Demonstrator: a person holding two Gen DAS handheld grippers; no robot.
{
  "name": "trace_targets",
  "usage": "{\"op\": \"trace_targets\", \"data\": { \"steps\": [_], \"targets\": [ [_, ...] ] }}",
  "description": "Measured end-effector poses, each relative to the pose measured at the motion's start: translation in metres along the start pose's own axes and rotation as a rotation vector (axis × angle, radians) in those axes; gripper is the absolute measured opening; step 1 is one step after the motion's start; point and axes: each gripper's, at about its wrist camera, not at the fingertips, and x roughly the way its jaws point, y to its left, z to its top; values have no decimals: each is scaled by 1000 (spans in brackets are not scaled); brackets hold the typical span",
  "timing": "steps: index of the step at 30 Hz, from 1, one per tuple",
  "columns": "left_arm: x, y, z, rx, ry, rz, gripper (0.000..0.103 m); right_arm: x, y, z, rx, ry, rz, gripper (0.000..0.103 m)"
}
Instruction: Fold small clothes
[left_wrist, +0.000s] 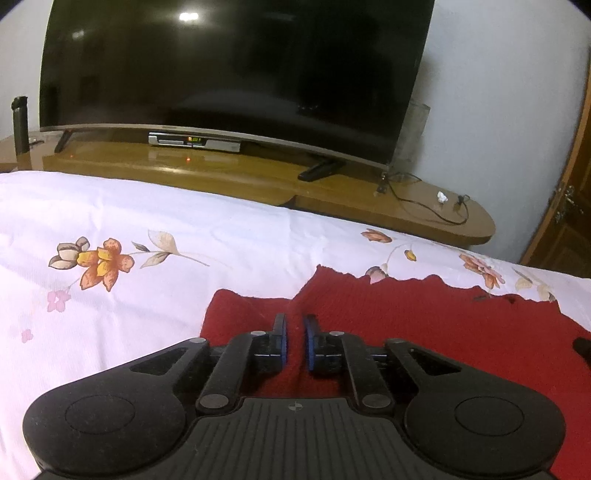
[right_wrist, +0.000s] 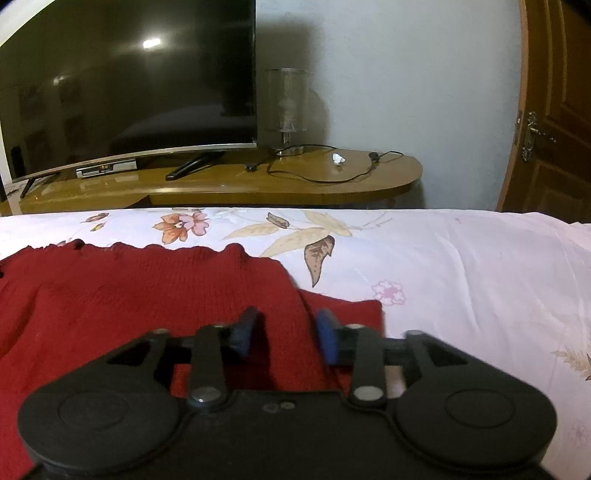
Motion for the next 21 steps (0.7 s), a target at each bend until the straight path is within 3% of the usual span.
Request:
{"op": "trace_targets", "data": {
  "steps": [2,3,5,8,10,12,15,17,18,19,20,21],
  "targets": [
    [1,1,0,-12,-3,-15,17,-1,-1,0,6,-6,8,42],
    [-1,4,0,-26,-9,-32,29,-3,-2,0,16,-17,13,44],
    [-14,9,1,-41,-61,-17,40,-13,-5,2,31,-47,12,43],
    [-32,4,9,-39,-129,-73,40,-34,-3,9,28,-109,63,29],
    [-30,-20,18,18,-132,-137,40,-38,9,17,11,-120,98,30],
    [-19,-50,22,80,-94,-206,40,-26,29,26,7,-85,158,37],
    [3,-91,13,171,-16,-289,40,-7,76,30,-86,-60,227,35],
    [19,-101,3,207,34,-257,38,5,103,26,-166,-32,278,35],
    [26,-96,-1,198,57,-265,38,11,111,22,-193,-2,279,32],
    [28,-84,0,140,54,-295,38,20,117,17,-237,23,249,36],
    [26,-78,3,122,50,-277,38,21,117,12,-271,7,242,37],
    [21,-71,4,172,29,-212,38,21,114,12,-288,6,244,39]
  ]
}}
